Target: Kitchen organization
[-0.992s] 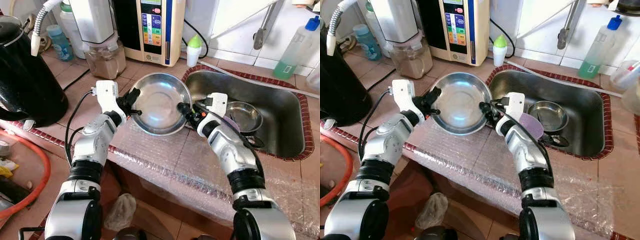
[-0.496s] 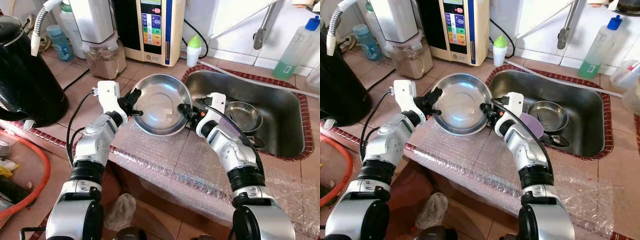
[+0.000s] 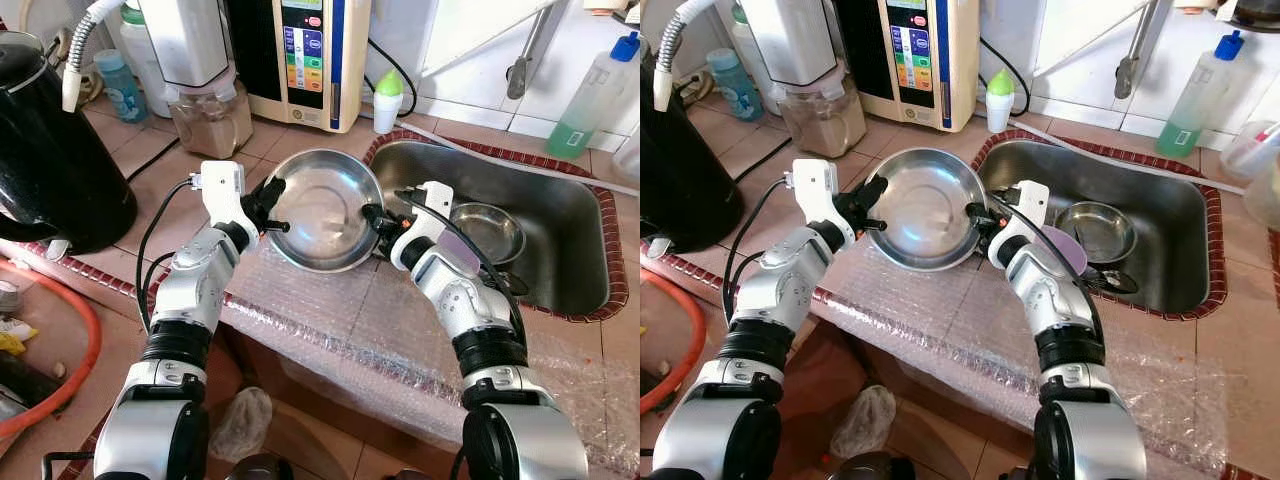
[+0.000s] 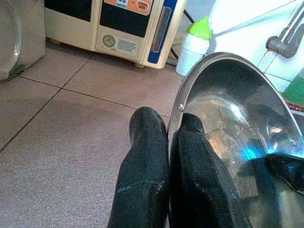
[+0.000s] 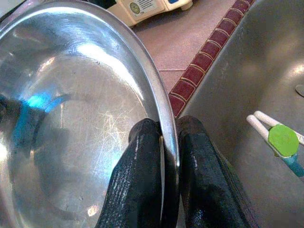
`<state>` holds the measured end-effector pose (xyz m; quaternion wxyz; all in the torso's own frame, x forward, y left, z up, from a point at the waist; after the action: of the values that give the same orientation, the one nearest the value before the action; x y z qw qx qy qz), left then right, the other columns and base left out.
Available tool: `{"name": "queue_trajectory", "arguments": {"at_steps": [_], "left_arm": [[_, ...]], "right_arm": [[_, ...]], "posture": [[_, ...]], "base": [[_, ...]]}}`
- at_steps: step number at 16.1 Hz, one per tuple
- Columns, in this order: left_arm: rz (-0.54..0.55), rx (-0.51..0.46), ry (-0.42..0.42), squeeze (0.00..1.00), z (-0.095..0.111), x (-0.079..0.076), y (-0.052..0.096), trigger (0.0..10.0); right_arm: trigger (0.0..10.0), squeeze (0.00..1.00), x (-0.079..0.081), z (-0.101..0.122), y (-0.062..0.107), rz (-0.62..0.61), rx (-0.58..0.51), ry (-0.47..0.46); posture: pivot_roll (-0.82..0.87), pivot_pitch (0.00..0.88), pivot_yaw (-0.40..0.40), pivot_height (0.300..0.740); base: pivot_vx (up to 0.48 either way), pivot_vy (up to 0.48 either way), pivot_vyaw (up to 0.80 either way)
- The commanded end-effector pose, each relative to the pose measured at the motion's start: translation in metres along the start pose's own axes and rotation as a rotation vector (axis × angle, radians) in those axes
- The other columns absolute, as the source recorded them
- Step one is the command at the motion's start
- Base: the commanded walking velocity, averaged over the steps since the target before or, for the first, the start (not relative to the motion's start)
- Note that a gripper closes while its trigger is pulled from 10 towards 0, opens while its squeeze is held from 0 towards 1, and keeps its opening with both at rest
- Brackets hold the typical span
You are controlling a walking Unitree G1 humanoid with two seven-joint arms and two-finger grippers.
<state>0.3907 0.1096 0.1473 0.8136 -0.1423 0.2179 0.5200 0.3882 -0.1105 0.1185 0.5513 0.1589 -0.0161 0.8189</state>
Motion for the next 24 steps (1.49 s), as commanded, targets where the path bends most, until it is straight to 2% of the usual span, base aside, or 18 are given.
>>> {"name": "queue_trajectory", "arguments": {"at_steps": [1, 5, 6, 10, 12, 13, 16, 18, 19, 20, 21, 22, 24], "left_arm": [[-0.046, -0.090, -0.039, 0.00, 0.026, -0.009, -0.002, 10.0], [-0.043, -0.081, -0.063, 0.00, 0.025, -0.009, -0.001, 10.0], [-0.056, -0.073, -0.057, 1.00, 0.024, -0.010, -0.001, 10.0], [-0.057, -0.068, -0.137, 1.00, 0.023, -0.014, -0.001, 10.0], [-0.044, -0.070, -0.146, 1.00, 0.023, -0.011, -0.001, 10.0], [-0.043, -0.063, -0.148, 1.00, 0.022, -0.010, 0.000, 10.0], [-0.056, -0.018, -0.189, 1.00, 0.007, -0.010, 0.006, 10.0], [-0.087, 0.039, -0.234, 1.00, -0.009, -0.012, 0.012, 10.0], [-0.107, 0.074, -0.266, 1.00, -0.018, -0.014, 0.016, 10.0], [-0.112, 0.098, -0.314, 1.00, -0.026, -0.013, 0.019, 10.0], [-0.119, 0.115, -0.344, 1.00, -0.033, -0.014, 0.022, 10.0], [-0.122, 0.119, -0.349, 1.00, -0.035, -0.016, 0.023, 10.0], [-0.135, 0.127, -0.356, 1.00, -0.040, -0.021, 0.024, 10.0]], "right_arm": [[0.0, 0.00, -0.028, -0.007, 0.007, -0.134, 0.036, -0.044], [0.0, 0.00, -0.034, -0.002, 0.006, -0.183, 0.019, -0.077], [0.0, 0.00, -0.039, 0.003, 0.006, -0.220, -0.011, -0.088], [0.0, 0.00, -0.059, 0.025, 0.009, -0.374, -0.128, -0.108], [0.0, 0.00, -0.066, 0.032, 0.012, -0.432, -0.159, -0.092], [0.0, 0.00, -0.082, 0.038, 0.020, -0.564, -0.173, -0.021], [0.0, 0.00, -0.114, 0.029, 0.040, -0.814, -0.087, 0.069], [0.0, 0.00, -0.126, 0.023, 0.050, -0.900, -0.062, 0.068], [1.9, 0.00, -0.130, 0.019, 0.052, -0.921, -0.047, 0.061], [4.4, 0.00, -0.130, 0.013, 0.054, -0.933, -0.031, 0.054], [10.0, 0.91, -0.130, 0.006, 0.054, -0.931, -0.017, 0.042], [10.0, 1.00, -0.130, 0.003, 0.054, -0.928, -0.012, 0.038], [10.0, 1.00, -0.129, -0.003, 0.054, -0.943, 0.007, 0.030]], "posture": [[-0.04, 0.000, 0.057, 0.740], [-0.03, 0.000, 0.055, 0.740], [-0.03, 0.000, 0.054, 0.740], [-0.03, 0.000, 0.054, 0.740], [-0.03, 0.000, 0.054, 0.740], [-0.03, 0.000, 0.055, 0.740], [-0.03, 0.000, 0.055, 0.740], [-0.03, 0.000, 0.055, 0.740], [-0.03, 0.000, 0.055, 0.740], [-0.03, 0.000, 0.055, 0.740], [-0.03, 0.000, 0.055, 0.740], [-0.03, 0.000, 0.055, 0.740], [-0.03, 0.000, 0.055, 0.740]], "base": [[0.000, 0.000, 0.00], [0.000, 0.000, 0.00], [0.000, 0.000, 0.00], [0.000, 0.000, 0.00], [0.000, 0.000, 0.00], [0.000, 0.000, 0.00], [0.000, 0.000, 0.00], [0.000, 0.000, 0.00], [0.000, 0.000, 0.00], [0.000, 0.000, 0.00], [0.000, 0.000, 0.00], [0.000, 0.000, 0.00], [0.000, 0.000, 0.00]]}}
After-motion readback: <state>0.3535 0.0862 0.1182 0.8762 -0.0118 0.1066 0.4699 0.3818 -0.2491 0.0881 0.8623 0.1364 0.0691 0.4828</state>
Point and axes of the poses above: a point about 5 cm out from each wrist's last joint towards the gripper, its own y axis pointing back from the gripper into the wrist, its own z axis along the axis of the wrist's last joint, x = y × z, the point moved 3 cm from there along -y, pointing out of the wrist towards the gripper, and after that the axes turned 14 degrees about y, right-handed, at the moved point
